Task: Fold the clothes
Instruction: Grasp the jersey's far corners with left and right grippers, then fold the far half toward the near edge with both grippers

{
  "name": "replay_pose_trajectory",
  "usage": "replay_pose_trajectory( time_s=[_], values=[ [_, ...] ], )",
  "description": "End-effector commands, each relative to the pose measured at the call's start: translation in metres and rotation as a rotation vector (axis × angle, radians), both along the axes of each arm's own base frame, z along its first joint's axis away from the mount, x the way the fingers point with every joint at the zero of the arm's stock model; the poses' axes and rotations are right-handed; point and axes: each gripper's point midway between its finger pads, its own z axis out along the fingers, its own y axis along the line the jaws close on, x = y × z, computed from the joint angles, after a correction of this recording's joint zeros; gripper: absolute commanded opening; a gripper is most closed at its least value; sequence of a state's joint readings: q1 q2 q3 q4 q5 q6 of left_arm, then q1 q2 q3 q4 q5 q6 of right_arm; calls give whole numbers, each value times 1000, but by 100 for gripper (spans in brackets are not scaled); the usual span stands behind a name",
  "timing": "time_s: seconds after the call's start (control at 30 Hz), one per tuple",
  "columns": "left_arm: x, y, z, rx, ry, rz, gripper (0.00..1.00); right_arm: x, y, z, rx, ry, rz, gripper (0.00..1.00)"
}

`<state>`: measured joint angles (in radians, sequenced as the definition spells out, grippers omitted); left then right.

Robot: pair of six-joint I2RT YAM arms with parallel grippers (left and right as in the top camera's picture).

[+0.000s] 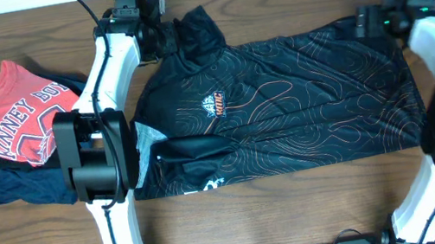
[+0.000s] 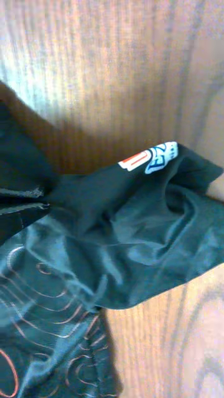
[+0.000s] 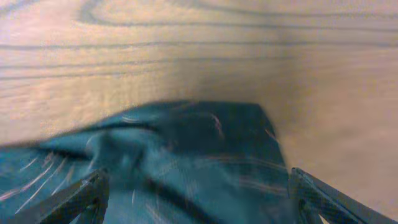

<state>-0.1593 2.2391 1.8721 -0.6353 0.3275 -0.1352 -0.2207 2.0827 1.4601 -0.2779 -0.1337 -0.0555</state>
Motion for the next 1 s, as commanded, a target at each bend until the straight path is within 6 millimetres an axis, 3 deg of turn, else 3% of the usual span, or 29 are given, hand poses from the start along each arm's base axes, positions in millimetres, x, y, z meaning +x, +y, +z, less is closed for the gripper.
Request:
replay_pose_trajectory(
  time_s=[0.0, 0.13, 0.23, 0.33, 0.67, 0.83, 0.9, 0.97],
  values=[
    [-8, 1, -8, 2, 43, 6, 6, 11, 4, -36, -34, 24, -31, 90],
    [-14, 2, -11, 8, 75, 6, 6, 24, -6, -61, -74, -7, -147, 93],
    [-16, 2, -12, 9, 82, 6, 6, 32, -11, -65, -74, -44, -198, 94],
    [-16, 2, -12, 9, 83, 6, 6, 37, -17, -61, -72, -80, -216, 99],
    [-16, 2, -12, 9, 83, 6, 6, 44, -17, -54, -70, -102, -213, 96],
    [-18, 3, -13, 10, 91, 6, 6, 32, -25, -63, -89, -48, -269, 79],
    [-19, 3, -13, 11, 95, 7, 6, 25, -31, -66, -104, -22, -310, 60],
    [-20, 3, -13, 11, 98, 7, 6, 20, -35, -69, -109, -5, -333, 35]
  ],
)
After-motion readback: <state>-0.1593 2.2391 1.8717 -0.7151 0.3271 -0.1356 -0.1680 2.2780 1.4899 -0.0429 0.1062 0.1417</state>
